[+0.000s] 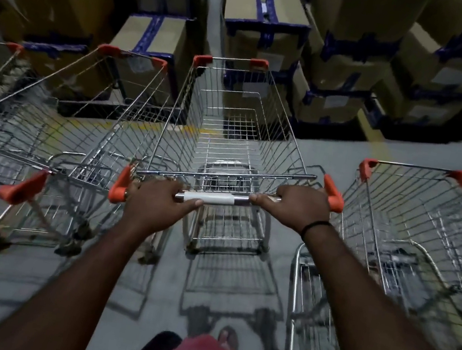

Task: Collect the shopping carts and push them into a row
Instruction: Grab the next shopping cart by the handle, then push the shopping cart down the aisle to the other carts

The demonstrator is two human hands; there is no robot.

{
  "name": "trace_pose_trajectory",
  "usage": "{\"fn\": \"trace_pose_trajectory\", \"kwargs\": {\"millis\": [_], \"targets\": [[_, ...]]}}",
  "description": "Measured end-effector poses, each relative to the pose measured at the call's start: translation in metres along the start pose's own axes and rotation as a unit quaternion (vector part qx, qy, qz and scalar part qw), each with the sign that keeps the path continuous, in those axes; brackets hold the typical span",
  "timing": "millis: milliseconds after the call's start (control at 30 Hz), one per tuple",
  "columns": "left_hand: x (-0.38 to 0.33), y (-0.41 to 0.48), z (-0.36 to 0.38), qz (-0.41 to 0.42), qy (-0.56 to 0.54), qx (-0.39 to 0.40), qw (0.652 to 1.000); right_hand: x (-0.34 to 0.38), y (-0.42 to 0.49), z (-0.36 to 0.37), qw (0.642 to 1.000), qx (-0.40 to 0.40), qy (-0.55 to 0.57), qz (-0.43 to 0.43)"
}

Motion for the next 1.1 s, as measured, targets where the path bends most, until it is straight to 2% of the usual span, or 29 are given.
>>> {"fn": "trace_pose_trajectory", "kwargs": {"millis": [133,433,667,933,1100], "targets": [[-0.004,-0.029,-0.005,0.01,-0.015,0.004,1.0,0.004,-0.033,-0.003,1.0,0.004,0.005,0.007],[0.0,-0.103,0.001,0.025,0.006,0.003,1.0,0.021,-0.123,0.0,0.996,-0.058,0.028,0.054],[0.002,-0.171,-0.003,0.033,0.009,-0.018,0.999,0.026,-0.192,0.006,0.994,-0.044,0.085,0.048],[-0.01,-0.24,-0.011,0.025,0.03,-0.008,0.999,0.026,-0.252,0.002,0.995,-0.013,0.09,0.05],[-0.015,-0.27,-0.013,0.02,0.011,-0.012,1.0,0.03,-0.281,0.0,0.994,-0.024,0.096,0.039]]}}
Point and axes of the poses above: each hand's wrist, its own y-axis towards the middle knuckle, its own z-axis out of the palm, x = y × z, the point moved 3 cm from there along y, towards the middle knuckle, and after that the axes turned 5 degrees about -x, right-handed, at the moved point
